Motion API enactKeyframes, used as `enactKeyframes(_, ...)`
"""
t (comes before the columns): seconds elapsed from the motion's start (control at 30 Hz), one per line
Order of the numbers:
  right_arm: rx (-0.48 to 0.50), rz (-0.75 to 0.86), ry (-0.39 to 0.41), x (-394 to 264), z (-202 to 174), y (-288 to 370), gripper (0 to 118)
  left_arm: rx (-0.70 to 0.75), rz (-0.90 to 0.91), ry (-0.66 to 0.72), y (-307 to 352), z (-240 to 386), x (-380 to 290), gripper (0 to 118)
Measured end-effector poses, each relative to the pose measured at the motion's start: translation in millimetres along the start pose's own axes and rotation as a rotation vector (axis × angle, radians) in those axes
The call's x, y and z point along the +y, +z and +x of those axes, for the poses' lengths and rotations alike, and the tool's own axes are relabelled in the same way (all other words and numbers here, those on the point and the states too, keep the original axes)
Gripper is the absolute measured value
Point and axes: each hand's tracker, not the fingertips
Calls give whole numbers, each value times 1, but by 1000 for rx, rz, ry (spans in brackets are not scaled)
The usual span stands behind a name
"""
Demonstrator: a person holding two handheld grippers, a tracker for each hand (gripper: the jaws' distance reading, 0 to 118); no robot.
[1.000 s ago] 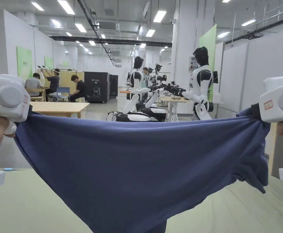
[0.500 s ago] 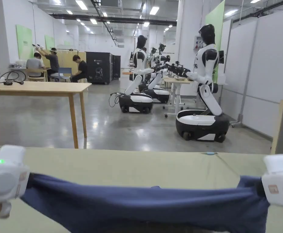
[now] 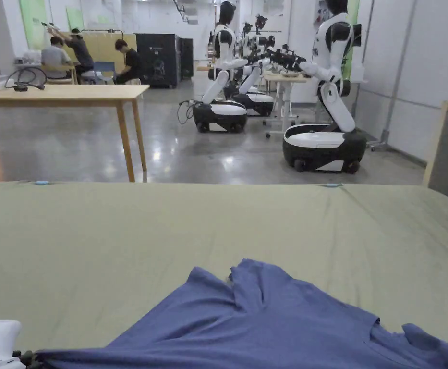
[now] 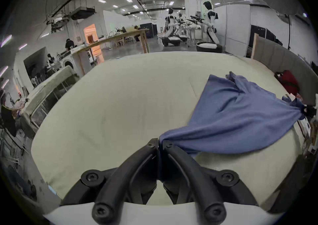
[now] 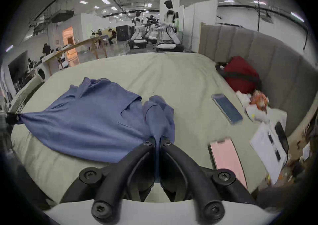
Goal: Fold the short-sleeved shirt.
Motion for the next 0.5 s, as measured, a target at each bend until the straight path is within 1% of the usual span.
enactKeyframes(0.07, 4, -19, -2, -9, 4, -1, 6, -46, -32, 10, 5, -2, -7, 1)
enactKeyframes(0.17, 6, -47, -3, -15, 2, -10, 6, -50, -82, 11, -5, -4, -16, 1)
enactKeyframes(0.3, -10, -68, 17, -18, -3, -21, 6, -80, -152, 54, -21, -9, -27, 1)
enactKeyframes(0.33, -13, -72, 17, -18, -4, -21, 7, -96, -147, 66, -18, -12, -26, 1)
enactKeyframes(0.37, -23, -67, 18, -19, -6, -19, 10, -104, -129, 76, -16, -14, -26, 2)
enactKeyframes(0.4, -34, -52, 21, -18, -8, -16, 20, -97, -122, 64, -12, -14, -23, 4)
enactKeyframes(0.43, -32, -48, 18, -17, -10, -14, 42, -86, -121, 39, -10, -13, -20, 12)
enactKeyframes(0.47, -21, -45, 12, -15, -11, -12, 80, -71, -124, 14, -9, -15, -19, 43)
enactKeyframes(0.5, -7, -35, 10, -13, -16, -8, 107, -59, -127, 0, -7, -16, -19, 85)
